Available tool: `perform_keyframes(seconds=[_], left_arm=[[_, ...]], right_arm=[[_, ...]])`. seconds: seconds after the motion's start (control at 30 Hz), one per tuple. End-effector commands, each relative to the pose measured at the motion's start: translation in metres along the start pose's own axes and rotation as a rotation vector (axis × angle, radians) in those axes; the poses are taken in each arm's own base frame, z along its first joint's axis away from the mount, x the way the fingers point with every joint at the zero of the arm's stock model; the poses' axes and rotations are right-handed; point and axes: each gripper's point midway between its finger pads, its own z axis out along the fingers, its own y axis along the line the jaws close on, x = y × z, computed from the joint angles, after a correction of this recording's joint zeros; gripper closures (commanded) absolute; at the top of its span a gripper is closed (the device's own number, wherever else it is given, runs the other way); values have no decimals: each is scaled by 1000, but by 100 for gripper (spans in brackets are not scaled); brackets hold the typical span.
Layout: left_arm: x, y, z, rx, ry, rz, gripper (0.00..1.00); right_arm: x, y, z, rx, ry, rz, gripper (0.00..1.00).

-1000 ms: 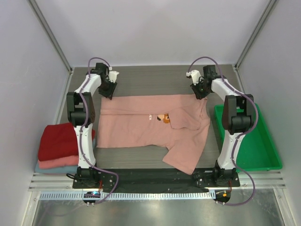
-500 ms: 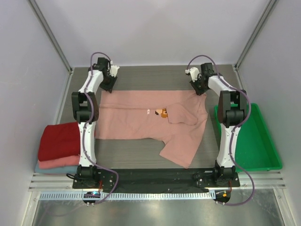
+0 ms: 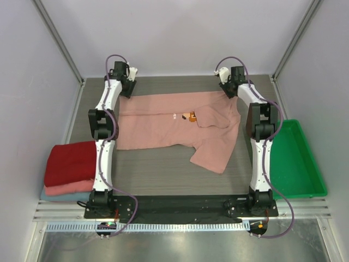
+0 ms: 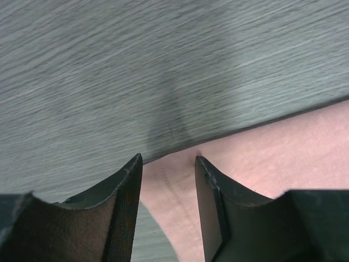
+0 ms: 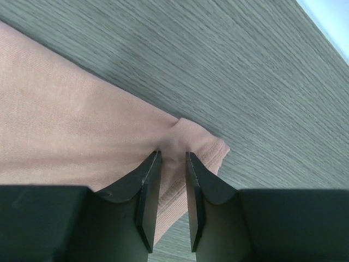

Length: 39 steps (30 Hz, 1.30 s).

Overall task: Fold and stack the t-shirts
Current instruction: Fold the tshirt

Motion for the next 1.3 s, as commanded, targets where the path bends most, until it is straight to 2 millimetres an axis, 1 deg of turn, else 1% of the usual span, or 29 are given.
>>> perform_keyframes(seconds=[0.0, 0.07, 0.1, 0.13, 0.17, 0.2, 0.23, 0.27, 0.3, 0.33, 0.4, 0.43, 0.57, 0.67, 0.73, 0.77, 0.8, 0.87, 0.9, 0.97, 1.0, 1.03, 1.07, 1.1, 1.13, 1.17, 1.2, 1.23, 1.27], left_arm=[[-62, 30, -70, -109, -185, -52, 55], [-66, 29, -87, -105, -196, -50, 55], [-59, 25, -95, -85, -180, -39, 55], [-54, 21, -98, -69, -166, -30, 57], [-43, 16, -98, -46, -129, -24, 58], [-30, 5, -93, 4, -91, -10, 60], [-25, 0, -95, 24, -75, -6, 64], [-15, -5, -94, 49, -45, -2, 66], [1, -12, -87, 73, 0, -1, 68], [7, -17, -87, 91, 14, -2, 71], [25, -24, -80, 116, 71, 0, 73], [30, -25, -78, 122, 85, 4, 74], [51, -32, -64, 150, 151, 10, 75], [60, -36, -60, 166, 181, 11, 76], [66, -37, -64, 174, 195, 16, 77], [67, -35, -66, 172, 188, 12, 78], [72, -37, -74, 181, 189, 7, 78], [72, -34, -83, 169, 161, 6, 78], [80, -37, -92, 177, 167, 14, 78], [87, -41, -98, 188, 174, 14, 78], [98, -45, -99, 200, 198, 14, 78], [99, -47, -105, 203, 195, 15, 78], [101, -48, -107, 206, 199, 13, 78], [112, -51, -107, 212, 222, 10, 78], [116, -54, -108, 215, 226, 2, 78], [114, -53, -112, 210, 212, 0, 78], [122, -55, -112, 214, 230, -6, 78], [122, -56, -114, 207, 227, -13, 78], [120, -53, -119, 195, 219, -14, 78]], right_arm=[[-18, -13, -23, 38, -21, 32, 68], [-28, -15, -38, 37, -48, 45, 67], [-44, -22, -59, 50, -85, 57, 67], [-41, -19, -64, 40, -83, 66, 67], [-46, -17, -72, 32, -97, 70, 67], [-54, -20, -88, 37, -119, 70, 67], [-47, -15, -92, 23, -107, 70, 67], [-47, -14, -96, 19, -110, 69, 67], [-46, -12, -101, 15, -111, 64, 66], [-43, -9, -109, 11, -110, 56, 67], [-42, -5, -115, -1, -115, 44, 66], [-40, -3, -121, -6, -113, 41, 66], [-36, 3, -130, -20, -114, 55, 66], [-32, 7, -133, -29, -106, 68, 66], [-28, 10, -134, -38, -96, 70, 66], [-28, 12, -135, -41, -96, 65, 66], [-29, 11, -140, -36, -100, 63, 66], [-24, 14, -140, -42, -91, 64, 66], [-25, 15, -143, -42, -93, 61, 66], [-21, 16, -142, -46, -85, 61, 66], [-20, 18, -141, -50, -84, 60, 66], [-18, 18, -140, -50, -79, 63, 66], [-18, 18, -140, -50, -79, 63, 66], [-17, 19, -139, -53, -77, 63, 66], [-16, 21, -138, -56, -73, 64, 66], [-16, 20, -138, -54, -74, 64, 66], [-15, 21, -139, -59, -72, 64, 66], [-12, 24, -139, -67, -65, 54, 66], [-10, 25, -146, -76, -60, 45, 66]])
